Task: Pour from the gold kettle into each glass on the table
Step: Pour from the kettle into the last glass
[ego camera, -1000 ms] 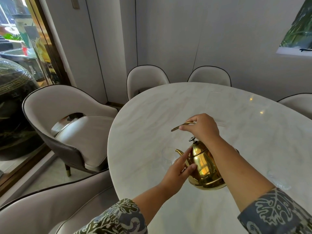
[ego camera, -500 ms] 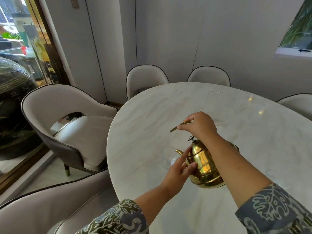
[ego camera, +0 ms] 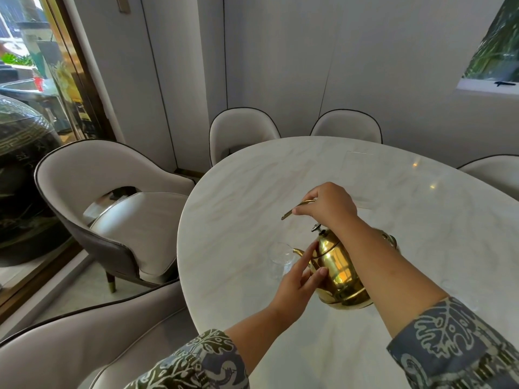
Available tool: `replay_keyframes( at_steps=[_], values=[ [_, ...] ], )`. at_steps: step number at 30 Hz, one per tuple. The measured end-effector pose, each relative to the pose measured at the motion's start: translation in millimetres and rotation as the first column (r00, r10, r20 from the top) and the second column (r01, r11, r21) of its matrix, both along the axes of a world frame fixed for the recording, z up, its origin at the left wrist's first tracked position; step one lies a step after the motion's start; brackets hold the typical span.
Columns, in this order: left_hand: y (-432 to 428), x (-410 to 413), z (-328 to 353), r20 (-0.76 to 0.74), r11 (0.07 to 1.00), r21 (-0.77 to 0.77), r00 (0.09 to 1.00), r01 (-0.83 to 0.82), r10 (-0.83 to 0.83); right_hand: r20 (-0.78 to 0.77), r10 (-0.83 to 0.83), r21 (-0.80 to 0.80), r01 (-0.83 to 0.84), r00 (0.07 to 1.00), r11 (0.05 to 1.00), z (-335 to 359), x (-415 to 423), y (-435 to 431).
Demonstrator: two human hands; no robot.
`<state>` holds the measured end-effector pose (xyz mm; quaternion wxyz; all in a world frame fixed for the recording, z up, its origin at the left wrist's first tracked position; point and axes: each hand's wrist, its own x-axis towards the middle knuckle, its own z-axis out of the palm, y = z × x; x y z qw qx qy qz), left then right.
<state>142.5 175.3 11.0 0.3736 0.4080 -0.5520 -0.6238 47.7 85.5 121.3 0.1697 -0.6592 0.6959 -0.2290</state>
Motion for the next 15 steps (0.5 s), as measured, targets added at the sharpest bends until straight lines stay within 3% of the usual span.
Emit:
replay_keyframes(
  at_steps=[15],
  values=[
    [2.3, -0.6, 4.0, 0.025, 1.000, 0.009, 1.000, -0.007, 0.006, -0.067, 0.017, 0.024, -0.015, 0.998, 1.000, 5.8, 6.3, -2.8]
  ],
)
